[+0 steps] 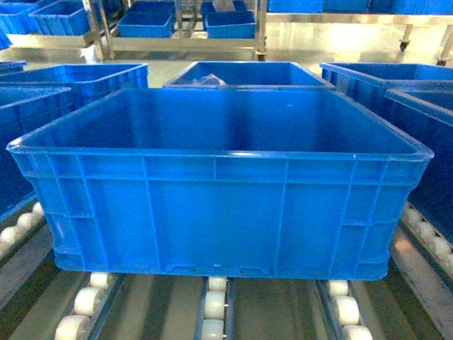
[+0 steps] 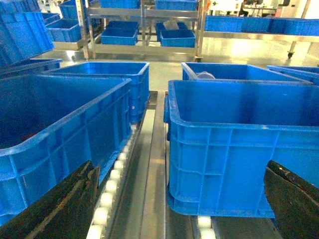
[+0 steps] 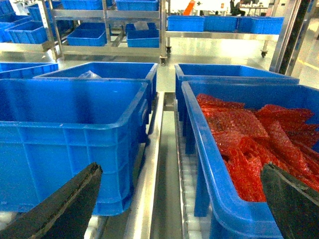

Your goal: Place box next to blue box on left shelf

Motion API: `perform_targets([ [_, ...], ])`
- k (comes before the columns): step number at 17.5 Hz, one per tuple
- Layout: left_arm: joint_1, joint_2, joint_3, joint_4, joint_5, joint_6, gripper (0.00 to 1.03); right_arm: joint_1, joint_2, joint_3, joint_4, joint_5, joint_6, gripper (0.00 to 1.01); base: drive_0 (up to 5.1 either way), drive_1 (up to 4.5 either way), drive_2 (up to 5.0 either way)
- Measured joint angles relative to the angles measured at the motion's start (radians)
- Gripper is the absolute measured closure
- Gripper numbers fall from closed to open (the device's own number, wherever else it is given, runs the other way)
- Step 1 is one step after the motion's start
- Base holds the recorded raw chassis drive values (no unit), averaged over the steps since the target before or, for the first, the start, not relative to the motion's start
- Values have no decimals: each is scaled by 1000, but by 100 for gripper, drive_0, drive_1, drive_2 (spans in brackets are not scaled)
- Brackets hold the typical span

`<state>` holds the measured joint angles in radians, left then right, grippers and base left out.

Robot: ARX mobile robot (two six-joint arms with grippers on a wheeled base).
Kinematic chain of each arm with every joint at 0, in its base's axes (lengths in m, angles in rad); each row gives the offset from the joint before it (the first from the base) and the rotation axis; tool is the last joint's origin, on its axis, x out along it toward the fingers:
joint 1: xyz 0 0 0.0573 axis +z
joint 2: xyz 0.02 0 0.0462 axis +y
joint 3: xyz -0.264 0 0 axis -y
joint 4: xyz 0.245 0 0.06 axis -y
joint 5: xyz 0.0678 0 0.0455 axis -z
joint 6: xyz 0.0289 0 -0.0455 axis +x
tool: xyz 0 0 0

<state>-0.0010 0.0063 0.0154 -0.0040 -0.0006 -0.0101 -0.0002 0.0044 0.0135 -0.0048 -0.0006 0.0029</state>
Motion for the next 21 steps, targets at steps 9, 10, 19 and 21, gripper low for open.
perform_targets([
  [9,0,0,0,0,0,0,5,0,0,0,0,0,0,3,0,0,0],
  [10,0,0,0,0,0,0,5,0,0,0,0,0,0,3,0,0,0],
  [19,0,0,0,0,0,0,5,0,0,0,0,0,0,3,0,0,0],
  [21,0,0,0,0,0,0,5,0,0,0,0,0,0,3,0,0,0],
])
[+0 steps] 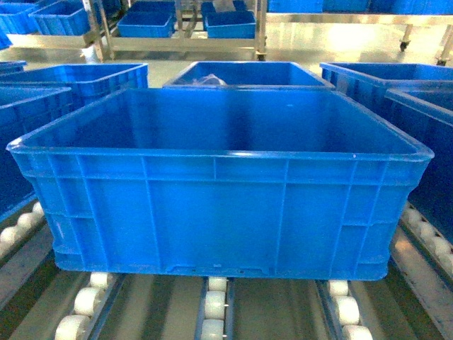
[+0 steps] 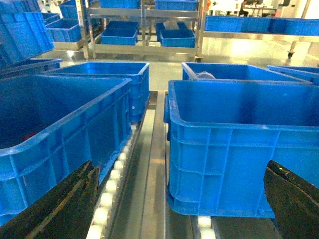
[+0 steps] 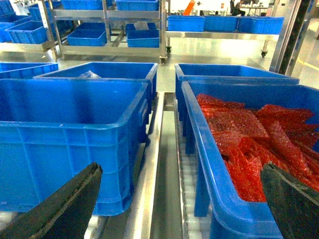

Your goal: Place box next to blue box on left shelf

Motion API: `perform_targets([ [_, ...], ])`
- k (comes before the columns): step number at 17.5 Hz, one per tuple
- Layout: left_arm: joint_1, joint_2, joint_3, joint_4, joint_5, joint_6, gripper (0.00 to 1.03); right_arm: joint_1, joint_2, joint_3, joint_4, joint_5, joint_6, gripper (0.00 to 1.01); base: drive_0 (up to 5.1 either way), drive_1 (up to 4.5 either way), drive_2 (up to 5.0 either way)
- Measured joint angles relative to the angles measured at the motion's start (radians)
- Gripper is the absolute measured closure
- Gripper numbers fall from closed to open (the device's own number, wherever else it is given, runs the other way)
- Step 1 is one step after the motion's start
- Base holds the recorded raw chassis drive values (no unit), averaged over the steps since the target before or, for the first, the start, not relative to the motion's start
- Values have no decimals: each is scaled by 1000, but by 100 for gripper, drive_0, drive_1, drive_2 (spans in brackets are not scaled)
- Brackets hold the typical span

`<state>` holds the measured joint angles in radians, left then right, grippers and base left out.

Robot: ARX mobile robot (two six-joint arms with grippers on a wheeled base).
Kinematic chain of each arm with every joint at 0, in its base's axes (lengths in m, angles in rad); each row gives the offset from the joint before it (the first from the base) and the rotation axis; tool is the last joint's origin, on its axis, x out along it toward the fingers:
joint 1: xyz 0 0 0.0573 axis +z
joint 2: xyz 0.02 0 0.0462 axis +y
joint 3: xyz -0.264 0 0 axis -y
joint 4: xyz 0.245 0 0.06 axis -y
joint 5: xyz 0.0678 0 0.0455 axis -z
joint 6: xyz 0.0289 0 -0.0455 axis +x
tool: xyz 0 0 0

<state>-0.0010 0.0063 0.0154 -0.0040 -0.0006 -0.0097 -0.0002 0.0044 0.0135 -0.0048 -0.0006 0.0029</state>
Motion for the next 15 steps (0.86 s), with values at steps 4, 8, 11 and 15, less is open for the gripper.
perform_targets([
  [4,0,0,0,0,0,0,5,0,0,0,0,0,0,3,0,0,0],
  [8,0,0,0,0,0,0,5,0,0,0,0,0,0,3,0,0,0],
  [11,0,0,0,0,0,0,5,0,0,0,0,0,0,3,0,0,0],
  [15,0,0,0,0,0,0,5,0,0,0,0,0,0,3,0,0,0],
])
